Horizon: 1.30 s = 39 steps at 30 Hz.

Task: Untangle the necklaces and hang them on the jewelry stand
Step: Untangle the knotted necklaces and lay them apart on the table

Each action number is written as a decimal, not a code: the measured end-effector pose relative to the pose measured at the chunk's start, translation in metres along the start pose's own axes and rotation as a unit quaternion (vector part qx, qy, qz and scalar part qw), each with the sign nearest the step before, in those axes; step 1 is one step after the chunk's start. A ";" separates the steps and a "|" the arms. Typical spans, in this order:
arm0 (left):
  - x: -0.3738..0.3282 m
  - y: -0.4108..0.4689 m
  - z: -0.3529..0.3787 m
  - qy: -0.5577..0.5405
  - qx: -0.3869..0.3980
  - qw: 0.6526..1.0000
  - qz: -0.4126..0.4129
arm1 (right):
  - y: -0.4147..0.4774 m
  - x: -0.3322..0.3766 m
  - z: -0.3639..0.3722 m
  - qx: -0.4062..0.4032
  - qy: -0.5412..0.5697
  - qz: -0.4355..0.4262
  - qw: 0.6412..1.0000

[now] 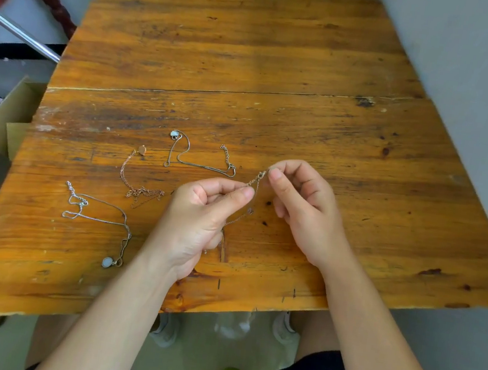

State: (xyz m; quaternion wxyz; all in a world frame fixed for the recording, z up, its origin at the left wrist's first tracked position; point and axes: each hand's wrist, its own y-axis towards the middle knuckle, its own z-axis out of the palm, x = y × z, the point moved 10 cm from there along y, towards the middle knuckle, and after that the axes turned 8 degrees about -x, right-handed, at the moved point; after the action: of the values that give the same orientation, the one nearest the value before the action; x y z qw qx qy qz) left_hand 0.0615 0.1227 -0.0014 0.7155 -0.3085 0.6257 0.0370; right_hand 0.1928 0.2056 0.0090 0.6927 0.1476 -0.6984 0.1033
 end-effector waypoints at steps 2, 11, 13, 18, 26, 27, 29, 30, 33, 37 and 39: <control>-0.001 -0.001 -0.002 0.005 0.003 1.000 0.006 | 0.001 -0.002 0.004 0.018 -0.006 0.013 1.000; -0.002 -0.013 0.002 -0.045 0.082 0.992 -0.080 | -0.003 -0.002 0.016 0.065 -0.014 0.050 0.997; 0.007 -0.019 0.013 -0.150 0.115 0.967 -0.169 | -0.005 0.000 0.016 0.067 -0.011 0.046 0.997; 0.023 -0.028 0.025 -0.360 0.126 0.880 -0.284 | -0.009 0.007 0.014 0.061 0.002 0.034 0.998; 0.020 -0.019 -0.003 -0.240 0.001 0.952 -0.192 | -0.011 0.006 0.012 0.059 -0.012 0.021 0.998; 0.016 -0.016 -0.011 -0.184 -0.019 0.971 -0.149 | -0.011 0.006 0.012 0.058 -0.017 0.021 0.998; 0.002 -0.014 -0.021 -0.078 -0.047 0.994 -0.057 | -0.011 0.007 0.010 0.051 -0.026 0.023 0.998; -0.003 -0.014 -0.023 -0.040 -0.053 0.997 -0.023 | -0.011 0.006 0.008 0.046 -0.028 0.027 0.998; -0.014 -0.012 -0.026 0.020 -0.045 0.998 0.035 | -0.010 0.005 0.005 0.036 -0.041 0.034 0.998; -0.033 -0.017 -0.023 0.105 -0.032 0.987 0.118 | -0.009 0.007 0.003 0.031 -0.056 0.021 0.998; -0.035 -0.017 -0.022 0.118 -0.027 0.985 0.125 | -0.007 0.012 0.000 0.025 -0.068 0.006 0.997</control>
State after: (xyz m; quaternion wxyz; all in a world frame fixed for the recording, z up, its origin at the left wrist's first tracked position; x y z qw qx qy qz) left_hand 0.0427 0.1099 0.0366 0.6181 -0.2492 0.7380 0.1058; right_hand 0.1956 0.1981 0.0203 0.6388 0.1672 -0.7422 0.1145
